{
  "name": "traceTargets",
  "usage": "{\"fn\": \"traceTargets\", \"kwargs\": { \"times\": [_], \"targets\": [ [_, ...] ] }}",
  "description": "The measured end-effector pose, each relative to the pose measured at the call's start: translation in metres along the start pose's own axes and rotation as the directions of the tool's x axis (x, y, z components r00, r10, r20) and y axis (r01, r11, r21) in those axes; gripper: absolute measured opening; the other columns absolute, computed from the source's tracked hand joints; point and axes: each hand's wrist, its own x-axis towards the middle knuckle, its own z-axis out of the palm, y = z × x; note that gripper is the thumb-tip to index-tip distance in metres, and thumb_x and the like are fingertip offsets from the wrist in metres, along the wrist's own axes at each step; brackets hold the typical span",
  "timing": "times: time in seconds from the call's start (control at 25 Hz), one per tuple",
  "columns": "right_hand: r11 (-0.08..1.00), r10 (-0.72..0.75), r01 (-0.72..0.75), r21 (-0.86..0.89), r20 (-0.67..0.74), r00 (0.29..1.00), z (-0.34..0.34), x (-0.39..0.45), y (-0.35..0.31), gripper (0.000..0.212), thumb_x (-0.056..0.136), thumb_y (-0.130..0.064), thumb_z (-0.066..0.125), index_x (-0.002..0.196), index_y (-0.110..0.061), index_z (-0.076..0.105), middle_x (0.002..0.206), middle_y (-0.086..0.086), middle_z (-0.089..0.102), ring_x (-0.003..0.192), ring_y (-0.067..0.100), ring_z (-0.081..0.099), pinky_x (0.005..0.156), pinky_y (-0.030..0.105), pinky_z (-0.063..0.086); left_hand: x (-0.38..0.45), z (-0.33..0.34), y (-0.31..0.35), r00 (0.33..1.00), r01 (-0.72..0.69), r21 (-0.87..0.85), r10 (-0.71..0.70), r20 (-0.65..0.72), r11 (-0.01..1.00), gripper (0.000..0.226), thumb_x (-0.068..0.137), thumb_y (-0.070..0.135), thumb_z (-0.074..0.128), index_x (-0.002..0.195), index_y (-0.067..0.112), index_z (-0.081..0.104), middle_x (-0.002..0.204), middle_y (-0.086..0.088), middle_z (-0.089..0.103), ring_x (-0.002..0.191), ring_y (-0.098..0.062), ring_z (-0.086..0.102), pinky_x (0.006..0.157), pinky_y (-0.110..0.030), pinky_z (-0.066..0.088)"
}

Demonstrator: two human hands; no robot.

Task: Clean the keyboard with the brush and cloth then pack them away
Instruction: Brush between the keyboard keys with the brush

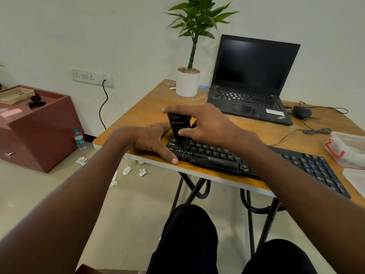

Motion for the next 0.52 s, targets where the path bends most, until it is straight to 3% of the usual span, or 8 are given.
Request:
{"fn": "traceTargets", "kwargs": {
  "times": [0.08,0.16,0.24,0.32,0.44,0.52],
  "targets": [
    [0.993,0.028,-0.021,-0.113,0.065,0.997,-0.014,0.006,0.002,0.064,0.087,-0.023,0.074,0.143,-0.048,0.054,0.129,-0.008,0.068,0.104,0.006,0.062,0.083,0.02,0.049,0.0,0.0,0.001,1.0,0.002,0.013,-0.002,0.001,1.0,0.141,0.062,0.067,0.093,0.166,0.042,0.002,0.174,0.012,0.004,0.16,-0.028,0.009,0.128,-0.056,0.019],
    [0.987,0.043,-0.045,-0.155,-0.012,0.999,-0.017,0.014,-0.001,0.065,0.087,-0.021,0.073,0.144,-0.047,0.054,0.134,-0.004,0.066,0.117,0.014,0.06,0.086,0.023,0.047,0.0,0.0,0.001,1.0,0.006,0.025,-0.006,0.002,1.0,0.144,0.06,0.069,0.092,0.166,0.041,-0.002,0.175,0.011,0.001,0.16,-0.029,0.007,0.126,-0.056,0.019],
    [0.999,0.03,-0.034,-0.034,-0.094,0.995,-0.006,0.016,-0.008,0.067,0.087,-0.026,0.077,0.145,-0.048,0.052,0.137,-0.004,0.065,0.12,0.014,0.061,0.09,0.026,0.052,0.0,0.001,0.002,1.0,0.016,0.021,-0.016,-0.001,1.0,0.14,0.065,0.065,0.091,0.166,0.039,-0.002,0.175,0.01,0.002,0.16,-0.029,0.007,0.128,-0.056,0.019],
    [1.0,0.006,-0.005,0.01,-0.077,0.997,0.006,0.013,-0.009,0.067,0.087,-0.033,0.077,0.145,-0.053,0.049,0.135,-0.008,0.066,0.114,0.011,0.063,0.09,0.034,0.059,0.002,0.001,-0.001,1.0,0.026,0.021,-0.027,0.004,0.999,0.141,0.062,0.069,0.092,0.166,0.04,0.0,0.174,0.011,0.003,0.16,-0.029,0.007,0.128,-0.059,0.018],
    [0.981,0.048,-0.055,-0.185,-0.041,0.998,0.001,0.011,0.0,0.064,0.086,-0.035,0.071,0.142,-0.056,0.049,0.128,-0.011,0.068,0.103,0.011,0.063,0.082,0.038,0.06,0.004,0.001,-0.003,1.0,0.002,0.028,-0.003,0.006,1.0,0.146,0.052,0.074,0.088,0.165,0.044,0.001,0.174,0.013,0.003,0.16,-0.029,0.007,0.127,-0.061,0.019],
    [0.954,0.073,-0.088,-0.287,-0.065,0.995,-0.006,0.014,0.002,0.064,0.084,-0.037,0.071,0.142,-0.055,0.05,0.128,-0.01,0.068,0.111,0.015,0.063,0.086,0.042,0.059,0.002,0.0,-0.003,1.0,-0.006,0.028,0.006,-0.002,1.0,0.144,0.055,0.072,0.089,0.165,0.045,0.001,0.174,0.011,0.004,0.16,-0.03,0.009,0.127,-0.06,0.021]
  ]
}}
